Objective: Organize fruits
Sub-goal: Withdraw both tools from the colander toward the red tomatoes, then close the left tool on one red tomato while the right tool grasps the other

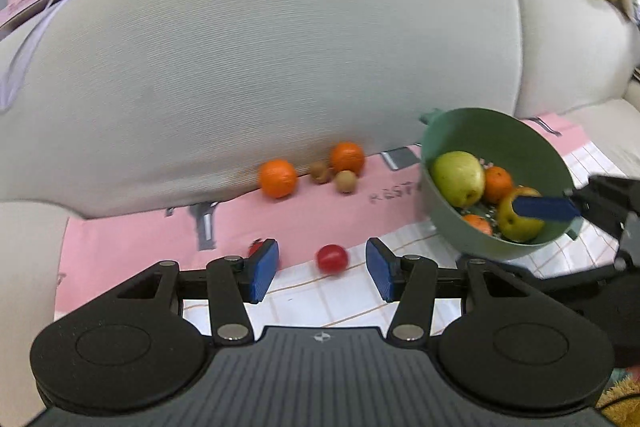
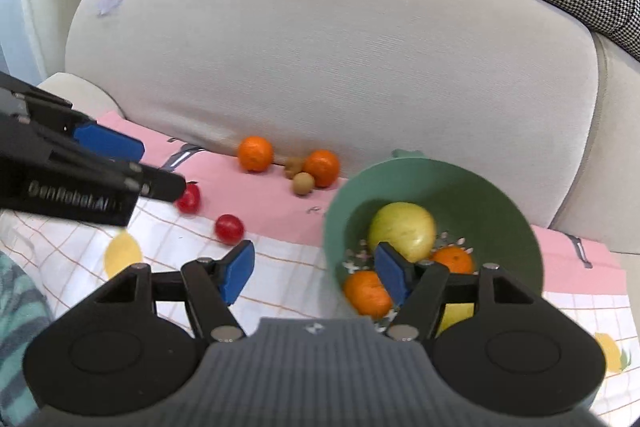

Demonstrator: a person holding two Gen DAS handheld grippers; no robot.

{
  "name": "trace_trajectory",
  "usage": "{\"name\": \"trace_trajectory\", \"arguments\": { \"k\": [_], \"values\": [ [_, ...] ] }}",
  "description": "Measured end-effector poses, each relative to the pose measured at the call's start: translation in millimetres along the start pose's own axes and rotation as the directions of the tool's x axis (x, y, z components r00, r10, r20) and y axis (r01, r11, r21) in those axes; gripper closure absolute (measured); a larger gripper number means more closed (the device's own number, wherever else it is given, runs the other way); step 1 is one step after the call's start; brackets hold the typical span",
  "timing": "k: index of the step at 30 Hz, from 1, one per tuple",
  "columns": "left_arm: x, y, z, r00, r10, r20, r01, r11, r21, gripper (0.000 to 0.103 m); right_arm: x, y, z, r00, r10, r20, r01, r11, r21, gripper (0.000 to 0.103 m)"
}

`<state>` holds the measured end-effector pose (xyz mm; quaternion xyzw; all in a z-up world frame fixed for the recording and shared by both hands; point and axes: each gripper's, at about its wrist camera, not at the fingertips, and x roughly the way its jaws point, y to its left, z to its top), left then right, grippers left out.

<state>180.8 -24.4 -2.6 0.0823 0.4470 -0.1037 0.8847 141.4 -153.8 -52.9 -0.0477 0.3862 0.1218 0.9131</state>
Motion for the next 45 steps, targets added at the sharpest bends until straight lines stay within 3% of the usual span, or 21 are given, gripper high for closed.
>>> {"name": "trace_trajectory", "arguments": {
  "k": [15,24,33,45],
  "values": [
    [-2.1,64.1,-19.2,0.996,0.090,-0.023,-0.092,0.992,-0.091,0.043,17.6,51.0,-0.6,0.996,0.075,-0.054,-0.078,0.995,-0.059,0.039],
    [20.9,74.8,-32.0,0.998,-0.042,-0.037,0.036,0.988,-0.151,0.043,36.8,64.6,-1.0,0.994,0.089,-0.065,-0.096,0.990,-0.103,0.040],
    [48.5,76.2,-34.5,0.995,-0.095,-0.025,0.088,0.978,-0.191,0.047,61.6,65.3,4.8,0.993,0.095,-0.067,-0.103,0.986,-0.128,0.052],
    [91.3,82.9,-27.8,0.993,-0.107,-0.047,0.093,0.967,-0.238,0.053,100.3,66.4,16.0,0.990,0.096,-0.098,-0.107,0.987,-0.117,0.060]
  ]
}}
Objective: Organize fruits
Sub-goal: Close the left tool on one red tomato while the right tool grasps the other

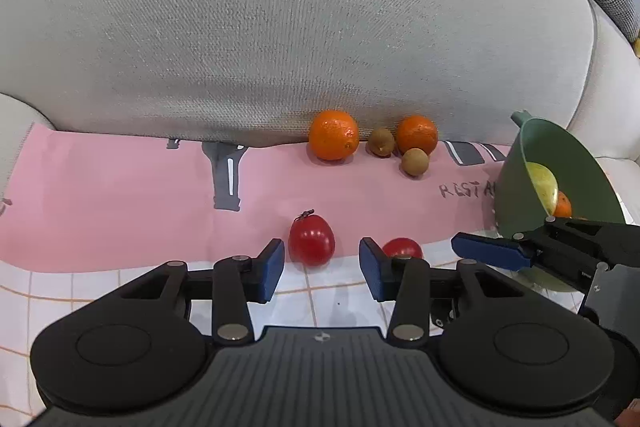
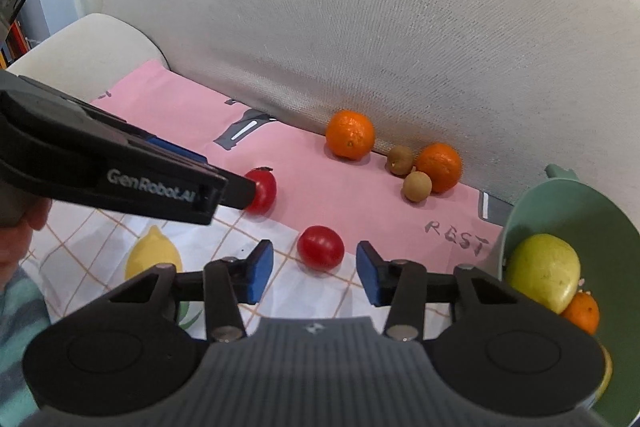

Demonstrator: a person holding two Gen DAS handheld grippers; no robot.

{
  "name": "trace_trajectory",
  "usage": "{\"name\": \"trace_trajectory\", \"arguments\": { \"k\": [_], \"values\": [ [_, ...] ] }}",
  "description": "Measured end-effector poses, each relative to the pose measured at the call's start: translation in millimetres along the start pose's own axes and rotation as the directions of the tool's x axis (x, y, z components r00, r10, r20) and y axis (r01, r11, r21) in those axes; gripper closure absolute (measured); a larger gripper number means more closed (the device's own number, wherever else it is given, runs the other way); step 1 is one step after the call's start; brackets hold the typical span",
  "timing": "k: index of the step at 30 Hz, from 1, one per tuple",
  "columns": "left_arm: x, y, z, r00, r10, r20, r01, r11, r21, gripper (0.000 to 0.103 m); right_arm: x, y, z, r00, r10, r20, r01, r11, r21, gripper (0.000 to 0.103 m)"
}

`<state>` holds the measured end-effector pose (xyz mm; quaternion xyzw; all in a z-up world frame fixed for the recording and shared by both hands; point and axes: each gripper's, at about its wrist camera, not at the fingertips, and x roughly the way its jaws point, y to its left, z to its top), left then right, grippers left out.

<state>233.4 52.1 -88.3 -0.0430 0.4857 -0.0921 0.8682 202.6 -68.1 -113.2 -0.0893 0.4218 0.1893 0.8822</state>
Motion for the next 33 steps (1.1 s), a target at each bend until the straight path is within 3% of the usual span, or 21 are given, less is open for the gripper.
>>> {"name": "trace_trajectory", "arguments": {
  "k": [10,33],
  "values": [
    [23.3,5.3,1.8,0.999,-0.012,-0.036,0.011,1.000,-0.017,0.064,21.1,-4.1,1.4,0.999,0.009,-0.031,-0.009,1.000,0.010,0.066],
    [29.7,9.9,-1.8,0.999,-0.002,-0.051,0.000,0.999,-0.045,0.071,28.2,-6.1,1.8,0.999,0.023,-0.039,-0.022,1.000,0.016,0.076]
  ]
}}
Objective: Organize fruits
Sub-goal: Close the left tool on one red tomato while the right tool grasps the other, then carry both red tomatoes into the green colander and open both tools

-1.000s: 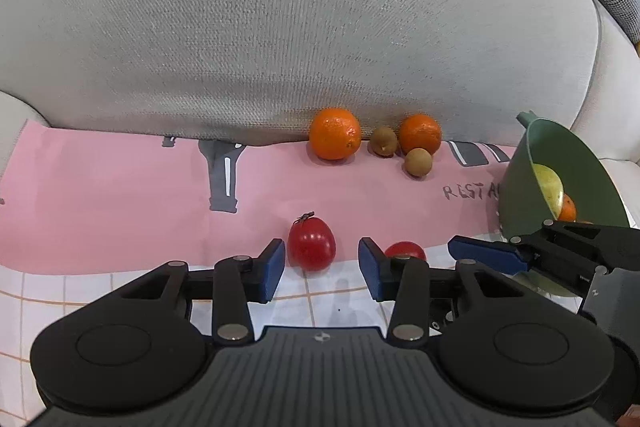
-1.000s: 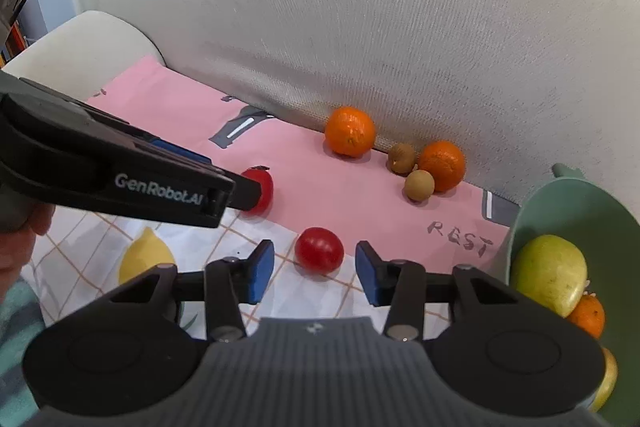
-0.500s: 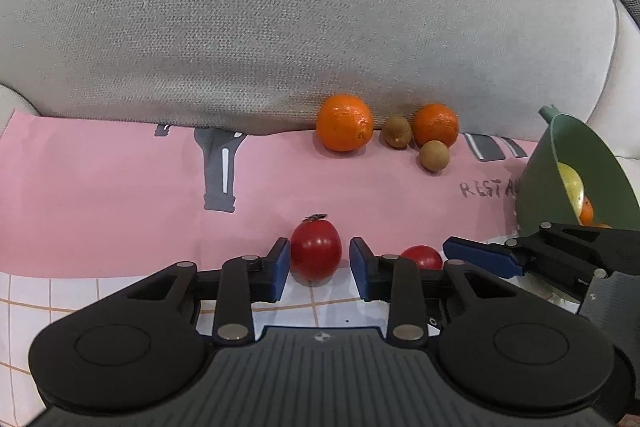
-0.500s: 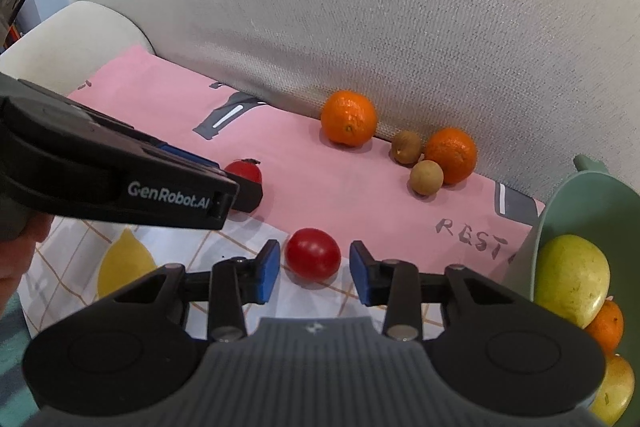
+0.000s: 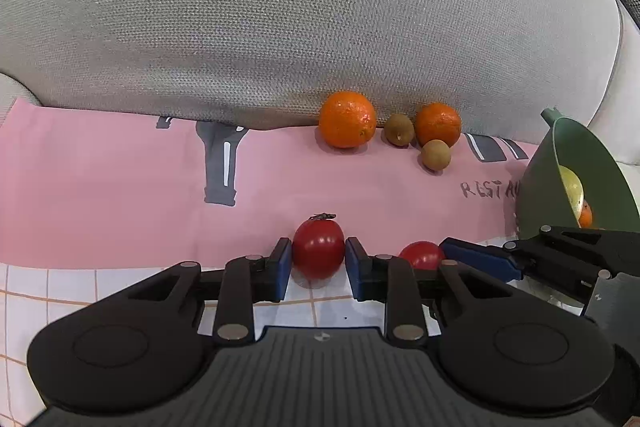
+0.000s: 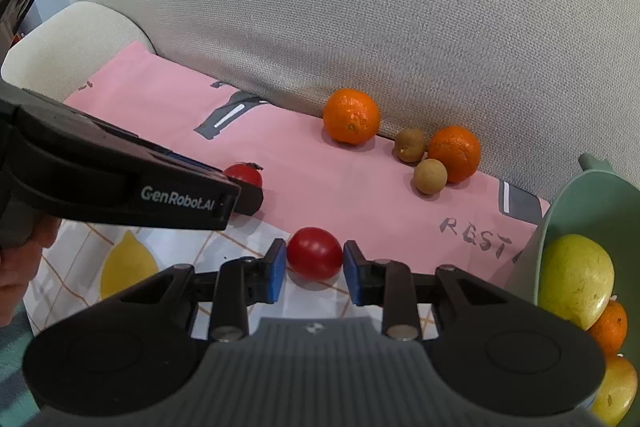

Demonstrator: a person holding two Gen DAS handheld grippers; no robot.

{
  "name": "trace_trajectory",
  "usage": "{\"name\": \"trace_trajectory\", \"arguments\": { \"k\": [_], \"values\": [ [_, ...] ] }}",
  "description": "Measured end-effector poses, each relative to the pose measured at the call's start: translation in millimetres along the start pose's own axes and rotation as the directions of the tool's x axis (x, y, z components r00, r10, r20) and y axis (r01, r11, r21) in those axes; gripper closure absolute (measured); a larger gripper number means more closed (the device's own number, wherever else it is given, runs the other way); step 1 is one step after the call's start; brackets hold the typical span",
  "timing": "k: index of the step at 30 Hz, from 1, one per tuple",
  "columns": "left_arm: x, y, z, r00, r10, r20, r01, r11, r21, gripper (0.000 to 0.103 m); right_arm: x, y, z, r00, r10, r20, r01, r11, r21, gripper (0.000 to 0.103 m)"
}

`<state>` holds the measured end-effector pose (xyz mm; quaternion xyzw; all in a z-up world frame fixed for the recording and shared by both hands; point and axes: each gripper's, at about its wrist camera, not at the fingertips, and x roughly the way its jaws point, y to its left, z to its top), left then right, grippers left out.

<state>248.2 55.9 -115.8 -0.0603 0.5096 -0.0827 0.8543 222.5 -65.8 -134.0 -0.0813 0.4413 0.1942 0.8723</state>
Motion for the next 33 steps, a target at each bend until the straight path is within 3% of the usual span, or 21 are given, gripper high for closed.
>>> {"name": "trace_trajectory", "arguments": {
  "k": [15,33],
  "values": [
    [-45.3,-15.9,-5.1,0.999,-0.013,0.045,0.013,1.000,0.018,0.072,-50.4,3.4,-1.6,0.996,-0.019,0.092,0.023,0.999,-0.039,0.076],
    [-85.1,-86.6,-7.5,0.994,-0.052,0.091,0.037,0.987,0.156,0.072,-125.6,-36.0,-30.7,0.980,-0.061,0.191,0.063,0.998,-0.004,0.076]
  ]
}}
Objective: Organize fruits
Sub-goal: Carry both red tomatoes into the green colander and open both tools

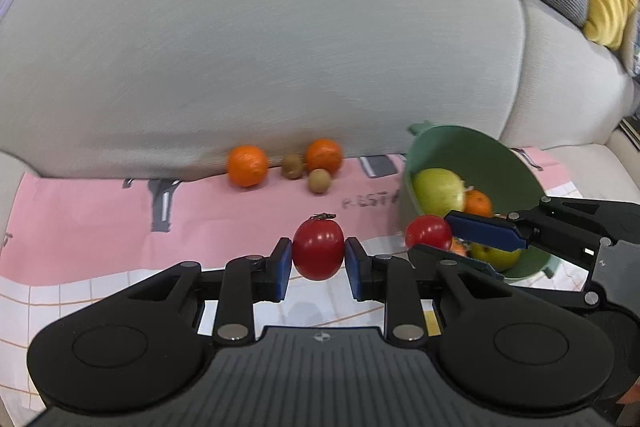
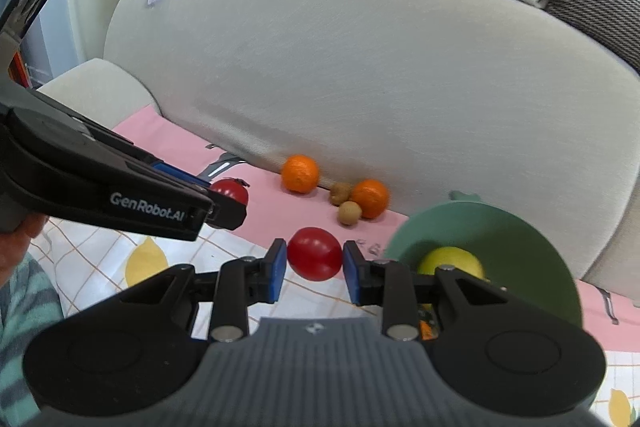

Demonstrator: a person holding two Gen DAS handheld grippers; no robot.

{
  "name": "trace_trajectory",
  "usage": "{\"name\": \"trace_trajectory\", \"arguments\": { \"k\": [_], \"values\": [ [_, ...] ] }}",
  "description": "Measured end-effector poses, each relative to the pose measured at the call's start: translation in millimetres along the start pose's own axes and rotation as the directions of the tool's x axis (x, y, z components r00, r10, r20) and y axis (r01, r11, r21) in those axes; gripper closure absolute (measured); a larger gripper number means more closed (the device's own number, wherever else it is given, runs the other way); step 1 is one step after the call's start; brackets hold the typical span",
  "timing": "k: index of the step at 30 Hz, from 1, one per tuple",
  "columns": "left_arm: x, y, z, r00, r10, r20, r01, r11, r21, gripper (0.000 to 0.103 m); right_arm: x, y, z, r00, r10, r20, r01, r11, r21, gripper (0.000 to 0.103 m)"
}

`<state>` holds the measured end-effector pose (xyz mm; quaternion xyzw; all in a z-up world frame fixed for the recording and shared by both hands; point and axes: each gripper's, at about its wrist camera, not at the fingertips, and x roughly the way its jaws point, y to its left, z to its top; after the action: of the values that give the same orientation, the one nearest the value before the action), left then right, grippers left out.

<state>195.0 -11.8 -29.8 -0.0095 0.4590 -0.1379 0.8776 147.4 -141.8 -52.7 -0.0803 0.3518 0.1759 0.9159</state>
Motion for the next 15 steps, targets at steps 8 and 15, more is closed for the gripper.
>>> {"name": "trace_trajectory", "arguments": {
  "k": [8,15],
  "values": [
    [-3.9,-33.1,6.8,0.999,-0.036,0.011,0.035,0.998,0.051,0.072,-25.6,-35.2,-12.0,0.999,-0.037,0.018,0.037,0.999,0.013,0.076],
    [2.1,-61.9,14.8,0.997,-0.079,0.005,0.078,0.992,0.097,0.072,-33.4,-67.1,-26.9,0.997,-0.082,-0.001,0.082,0.996,0.026,0.076]
  ]
}}
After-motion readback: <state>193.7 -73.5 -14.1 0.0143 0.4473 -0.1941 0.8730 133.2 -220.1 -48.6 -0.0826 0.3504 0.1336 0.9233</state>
